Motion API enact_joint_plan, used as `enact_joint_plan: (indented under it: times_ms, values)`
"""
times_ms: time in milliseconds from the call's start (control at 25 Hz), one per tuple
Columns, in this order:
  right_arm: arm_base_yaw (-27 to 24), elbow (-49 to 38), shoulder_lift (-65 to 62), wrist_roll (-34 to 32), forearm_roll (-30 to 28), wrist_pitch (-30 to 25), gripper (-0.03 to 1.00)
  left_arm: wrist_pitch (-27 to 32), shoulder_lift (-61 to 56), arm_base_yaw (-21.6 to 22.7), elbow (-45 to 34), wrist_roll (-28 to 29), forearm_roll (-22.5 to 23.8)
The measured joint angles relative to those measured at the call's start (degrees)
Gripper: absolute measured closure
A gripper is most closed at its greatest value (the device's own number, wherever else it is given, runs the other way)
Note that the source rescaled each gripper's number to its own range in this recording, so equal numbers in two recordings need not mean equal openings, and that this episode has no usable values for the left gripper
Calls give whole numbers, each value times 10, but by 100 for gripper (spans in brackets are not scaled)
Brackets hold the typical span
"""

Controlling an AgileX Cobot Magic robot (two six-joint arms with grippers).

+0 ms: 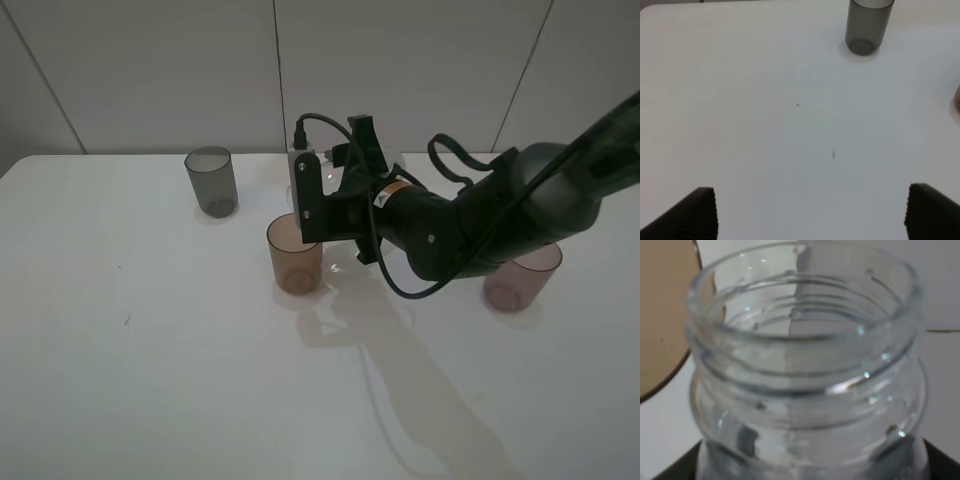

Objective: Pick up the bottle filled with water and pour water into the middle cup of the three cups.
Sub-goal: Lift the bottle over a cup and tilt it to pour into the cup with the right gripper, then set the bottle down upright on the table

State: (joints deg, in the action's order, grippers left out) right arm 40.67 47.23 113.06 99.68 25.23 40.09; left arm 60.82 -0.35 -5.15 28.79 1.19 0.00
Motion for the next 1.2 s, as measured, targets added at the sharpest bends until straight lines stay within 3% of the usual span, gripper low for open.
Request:
enact_joint_plan:
  times_ms: [680,1200]
  values:
    - [0,2,14,86,3,39,95,0,0,0,0,0,0]
    - [0,2,14,97,2,86,95,0,0,0,0,0,0]
